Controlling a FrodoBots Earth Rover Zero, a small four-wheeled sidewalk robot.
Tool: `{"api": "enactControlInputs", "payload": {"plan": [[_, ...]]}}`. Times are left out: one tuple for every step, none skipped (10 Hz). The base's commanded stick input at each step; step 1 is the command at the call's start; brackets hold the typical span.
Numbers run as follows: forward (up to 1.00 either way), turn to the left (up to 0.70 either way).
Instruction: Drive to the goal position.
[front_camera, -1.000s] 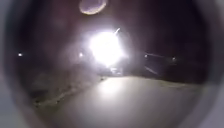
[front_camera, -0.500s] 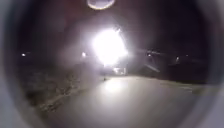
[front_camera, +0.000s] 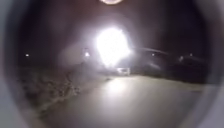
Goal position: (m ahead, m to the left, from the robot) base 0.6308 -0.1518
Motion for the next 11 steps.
{"api": "enactControlInputs", "payload": {"plan": [[1.00,-0.01],[1.00,-0.05],[1.00,-0.09],[1.00,-0.13],[1.00,-0.16],[1.00,-0.18],[1.00,-0.16],[1.00,-0.14],[1.00,-0.11],[1.00,-0.09],[1.00,-0.07]]}}
